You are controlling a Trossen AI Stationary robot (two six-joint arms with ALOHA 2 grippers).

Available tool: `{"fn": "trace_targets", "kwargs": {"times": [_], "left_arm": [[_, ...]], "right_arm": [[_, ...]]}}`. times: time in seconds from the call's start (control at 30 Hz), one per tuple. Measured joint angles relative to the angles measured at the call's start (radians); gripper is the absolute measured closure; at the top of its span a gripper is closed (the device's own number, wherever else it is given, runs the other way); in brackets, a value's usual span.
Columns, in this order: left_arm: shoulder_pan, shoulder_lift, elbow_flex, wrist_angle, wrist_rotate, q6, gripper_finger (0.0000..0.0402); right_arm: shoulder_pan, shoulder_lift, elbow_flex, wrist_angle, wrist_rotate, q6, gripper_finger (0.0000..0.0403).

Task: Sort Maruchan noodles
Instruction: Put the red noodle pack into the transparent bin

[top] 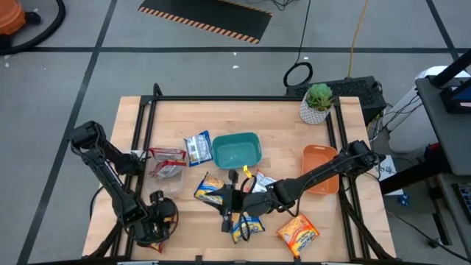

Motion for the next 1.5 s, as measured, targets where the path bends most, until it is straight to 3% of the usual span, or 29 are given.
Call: {"fn": "trace_targets", "kwargs": {"times": [0.4, 0.73, 0.9, 1.0, 1.3, 1.5], "left_arm": [[0.01, 0.065, 0.0, -0.006, -0.011, 0.084, 0.0197], [0.027, 0.112, 0.0, 0.015, 0.076, 0.059, 0.0197], [0.027, 0.111, 0.0, 0.073, 0.185, 0.048, 0.0203], [0.025, 0.111, 0.0, 0.09, 0.204, 0.062, 0.0232], [0.023, 0.11, 0.0, 0.095, 0.271, 0.197, 0.0386], [0.021, 0.1, 0.02, 0.089, 0.291, 0.256, 0.0395]], "right_arm": [[-0.005, 0.0, 0.0, -0.001, 0.0, 0.005, 0.0305], [-0.005, 0.0, 0.0, -0.002, 0.0, 0.005, 0.0305], [-0.005, 0.0, 0.0, -0.002, 0.0, 0.005, 0.0305], [-0.005, 0.0, 0.0, -0.002, 0.0, 0.005, 0.0305], [-0.005, 0.0, 0.0, -0.002, 0.0, 0.004, 0.0305], [-0.005, 0.0, 0.0, -0.002, 0.0, 0.001, 0.0305]]}}
